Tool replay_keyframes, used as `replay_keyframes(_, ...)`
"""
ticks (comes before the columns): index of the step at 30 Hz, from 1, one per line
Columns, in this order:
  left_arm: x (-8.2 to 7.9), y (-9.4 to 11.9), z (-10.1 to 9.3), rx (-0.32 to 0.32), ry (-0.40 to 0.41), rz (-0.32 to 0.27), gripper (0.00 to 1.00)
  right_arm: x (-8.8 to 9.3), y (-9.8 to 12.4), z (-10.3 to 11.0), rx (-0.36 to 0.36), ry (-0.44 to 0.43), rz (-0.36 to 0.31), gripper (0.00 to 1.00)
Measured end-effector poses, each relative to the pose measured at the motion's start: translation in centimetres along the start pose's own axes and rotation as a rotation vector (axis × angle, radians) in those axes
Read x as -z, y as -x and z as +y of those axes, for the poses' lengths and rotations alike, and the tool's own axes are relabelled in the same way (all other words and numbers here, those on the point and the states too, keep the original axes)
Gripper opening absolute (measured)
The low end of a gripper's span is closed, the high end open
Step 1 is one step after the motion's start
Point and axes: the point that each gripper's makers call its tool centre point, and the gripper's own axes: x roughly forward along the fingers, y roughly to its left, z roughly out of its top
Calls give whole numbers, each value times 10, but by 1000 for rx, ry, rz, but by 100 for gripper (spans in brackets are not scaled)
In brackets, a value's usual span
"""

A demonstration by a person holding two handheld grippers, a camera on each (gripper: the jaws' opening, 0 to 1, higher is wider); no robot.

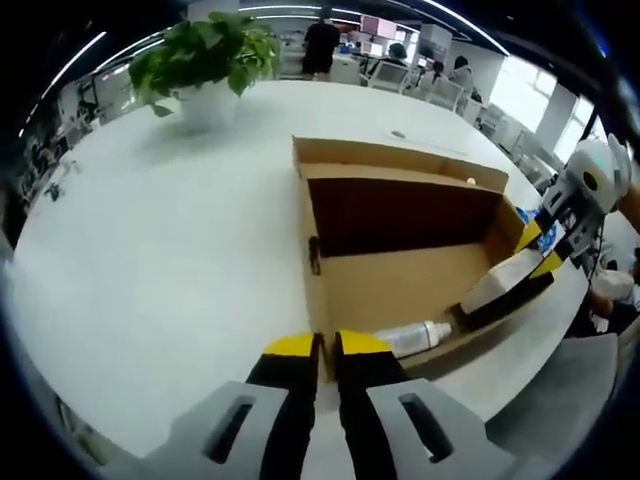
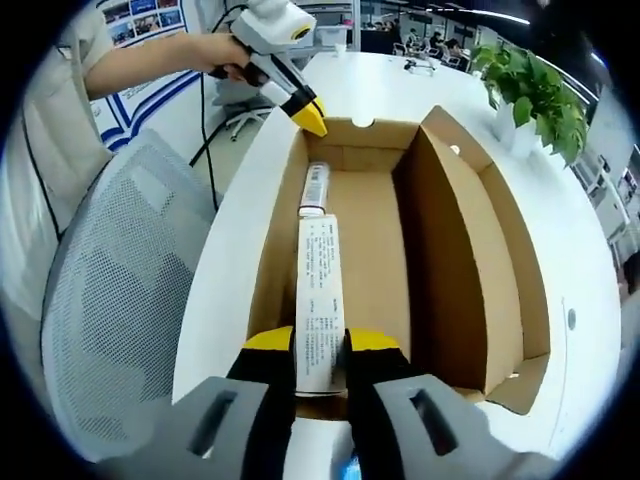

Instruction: Operate the shoe box by opening the lid, removing the specified soft item, and placing it in the target area until the item is outside and the box remains undamaged.

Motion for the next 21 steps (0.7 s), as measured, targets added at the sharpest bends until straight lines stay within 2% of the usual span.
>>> replay_keyframes(17,0,-1,2,-30,-1,13,2,-28,50,-17,70,-58,-125,15)
replay_keyframes(21,0,-1,2,-47,7,23,1,-27,66,-23,93,-60,-142,15)
